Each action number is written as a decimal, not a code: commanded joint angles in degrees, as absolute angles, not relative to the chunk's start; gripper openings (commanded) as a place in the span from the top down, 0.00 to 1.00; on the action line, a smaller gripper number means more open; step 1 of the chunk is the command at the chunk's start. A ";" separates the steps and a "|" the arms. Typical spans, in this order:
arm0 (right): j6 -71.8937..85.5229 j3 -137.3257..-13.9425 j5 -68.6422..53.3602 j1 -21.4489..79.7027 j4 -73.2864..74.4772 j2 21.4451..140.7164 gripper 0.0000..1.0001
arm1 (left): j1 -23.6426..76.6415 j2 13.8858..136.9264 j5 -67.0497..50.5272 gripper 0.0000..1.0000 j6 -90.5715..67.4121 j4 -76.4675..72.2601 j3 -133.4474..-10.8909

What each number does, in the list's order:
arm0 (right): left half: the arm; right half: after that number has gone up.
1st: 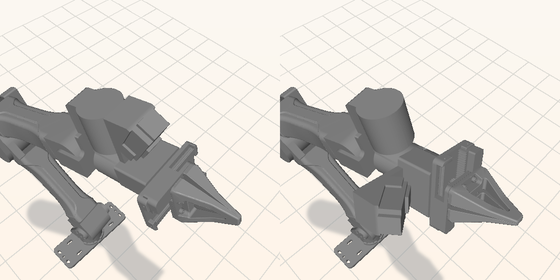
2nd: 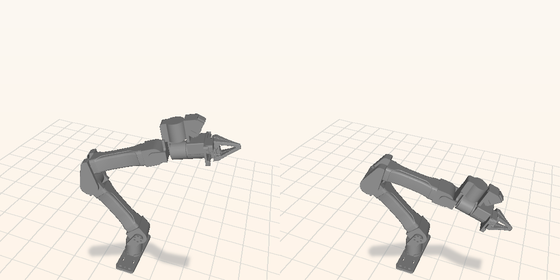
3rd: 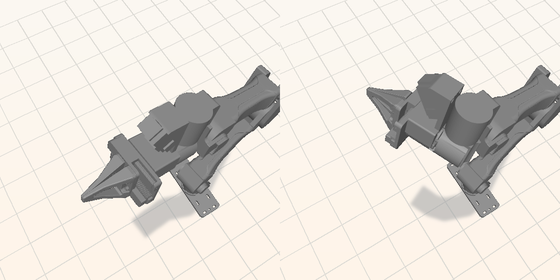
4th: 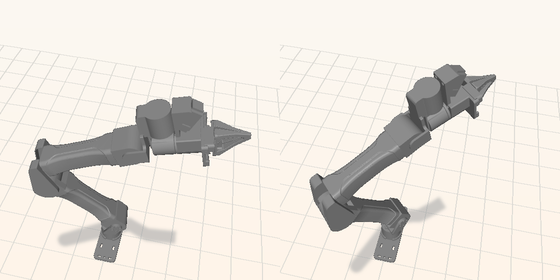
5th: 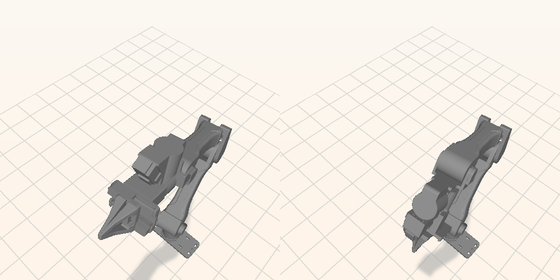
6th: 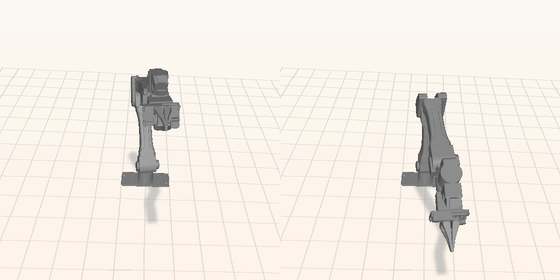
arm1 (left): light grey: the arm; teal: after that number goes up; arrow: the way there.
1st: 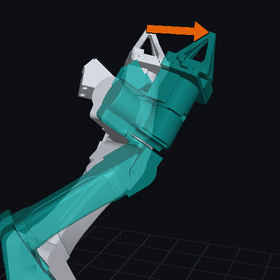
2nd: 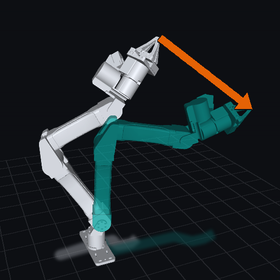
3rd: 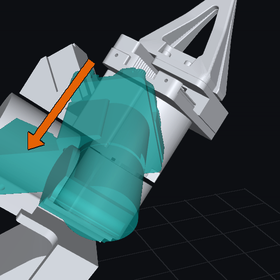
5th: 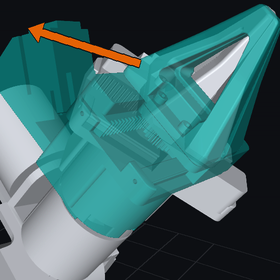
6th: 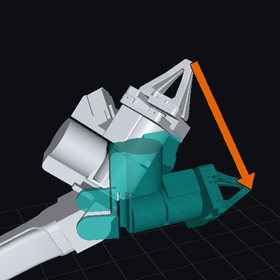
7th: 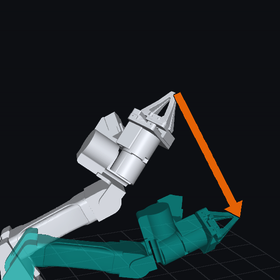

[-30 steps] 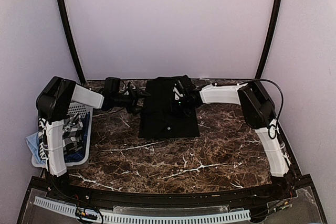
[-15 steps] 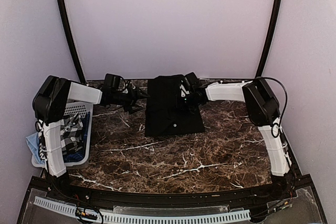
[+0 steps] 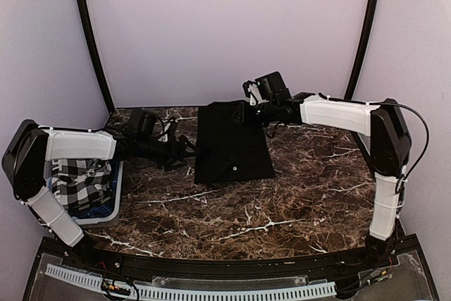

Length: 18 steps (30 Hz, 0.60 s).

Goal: Fold and stack the long sleeve shirts
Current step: Smooth out the 2/3-rectangle-folded shirt at the center of the board.

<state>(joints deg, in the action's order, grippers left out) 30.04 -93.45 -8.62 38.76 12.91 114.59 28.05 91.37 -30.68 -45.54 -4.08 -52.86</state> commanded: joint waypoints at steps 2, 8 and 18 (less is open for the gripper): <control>28.62 -87.19 -4.45 39.21 7.11 106.63 0.71 | 33.52 89.33 -27.65 0.28 -45.10 2.01 -49.62; 28.86 -83.41 -2.75 39.35 6.57 101.69 0.71 | 36.89 91.94 -28.33 0.40 -52.94 -4.32 -44.92; 30.65 -76.51 -1.62 39.37 5.11 96.72 0.71 | 38.83 98.18 -24.74 0.51 -61.55 -13.35 -47.21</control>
<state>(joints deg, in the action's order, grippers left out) 29.69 -78.50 -2.87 39.00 7.86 99.66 38.44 96.68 -27.66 -57.58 -9.13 -45.39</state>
